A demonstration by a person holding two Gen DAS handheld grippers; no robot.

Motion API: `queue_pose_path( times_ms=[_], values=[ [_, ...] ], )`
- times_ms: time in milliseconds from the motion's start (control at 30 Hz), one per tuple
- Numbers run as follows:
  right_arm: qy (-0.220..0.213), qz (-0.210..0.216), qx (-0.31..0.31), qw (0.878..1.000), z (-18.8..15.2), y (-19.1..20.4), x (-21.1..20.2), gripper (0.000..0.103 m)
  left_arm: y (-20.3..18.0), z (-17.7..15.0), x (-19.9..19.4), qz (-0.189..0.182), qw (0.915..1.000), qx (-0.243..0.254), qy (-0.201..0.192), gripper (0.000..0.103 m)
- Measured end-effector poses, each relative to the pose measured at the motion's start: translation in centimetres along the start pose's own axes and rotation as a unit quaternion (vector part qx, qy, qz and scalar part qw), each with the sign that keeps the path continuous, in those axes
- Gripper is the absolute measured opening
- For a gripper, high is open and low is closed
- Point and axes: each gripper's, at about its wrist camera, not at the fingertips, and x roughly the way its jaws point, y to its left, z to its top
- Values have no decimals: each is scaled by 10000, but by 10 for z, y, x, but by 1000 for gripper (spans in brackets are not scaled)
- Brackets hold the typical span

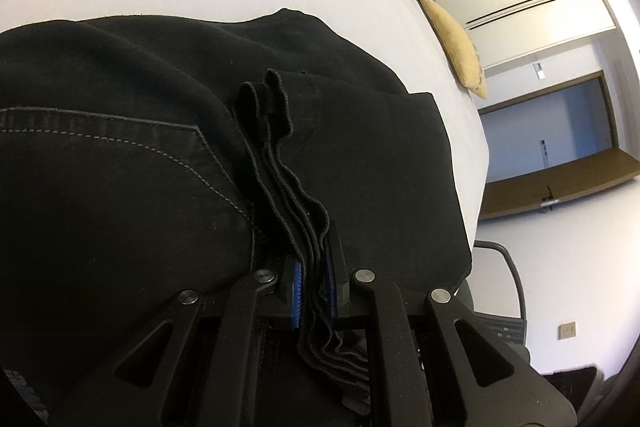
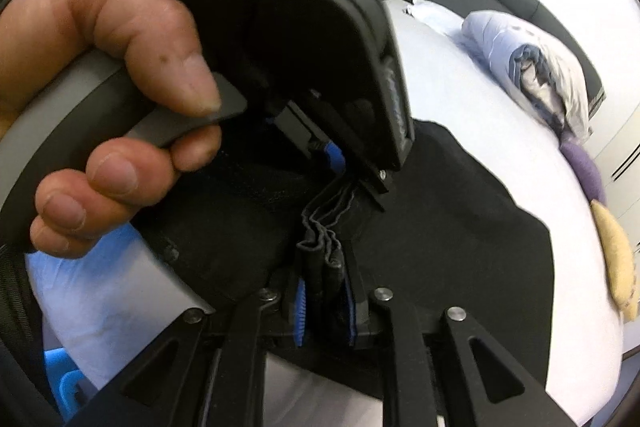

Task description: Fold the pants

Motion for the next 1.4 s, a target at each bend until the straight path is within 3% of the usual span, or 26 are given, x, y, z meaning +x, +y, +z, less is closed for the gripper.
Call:
queue_pose_path(
  times_ms=[33,100,167,267,367,400,500,633,700,767,833,967,1100,1167,1267,1400],
  values=[
    [-28,217,160,9996,-3,-11,-6,40,-2,-1,-2,73,10000,-11,-11,9],
    [-114,743,514,9958,-11,-38,-21,57,-9,-4,-8,296,9995,94,-59,12],
    [-207,1268,880,9878,-18,-68,-35,57,-16,-8,-18,622,9977,215,-133,12],
    [-312,2038,1836,9611,-32,-144,-42,57,-36,-16,-31,1027,9925,515,-422,12],
    [-537,2410,2767,9287,-46,-227,-33,57,-56,-29,-33,831,9919,732,-617,13],
    [-634,2717,3084,9094,-49,-256,-24,57,-64,-33,-29,724,9919,823,-636,13],
    [-691,3155,3688,8716,-47,-312,9,57,-72,-44,-12,755,9904,987,-601,13],
    [-341,3383,4106,8460,-41,-346,72,57,-56,-51,11,707,9945,668,-388,12],
    [103,3503,4317,8312,-47,-348,108,55,-53,-52,12,565,9956,593,-444,12],
    [344,3482,4343,8300,-55,-341,122,47,-48,-54,11,474,9965,518,-442,12],
    [178,3576,4284,8296,-65,-330,111,47,-45,-56,11,462,9963,545,-471,12],
    [122,3894,4120,8237,-97,-306,71,50,-50,-60,16,586,9947,653,-538,12],
    [50,3756,3993,8363,-130,-280,30,51,-57,-66,19,711,9930,735,-595,12],
    [-135,3651,4260,8277,-138,-278,8,51,-64,-74,18,779,9920,771,-624,12],
    [-530,3554,4256,8305,-128,-273,-15,52,-75,-82,16,923,9897,847,-692,12],
    [-1072,3659,4073,8299,-85,-274,-19,53,-97,-94,-4,1290,9815,937,-1057,13]
  ],
)
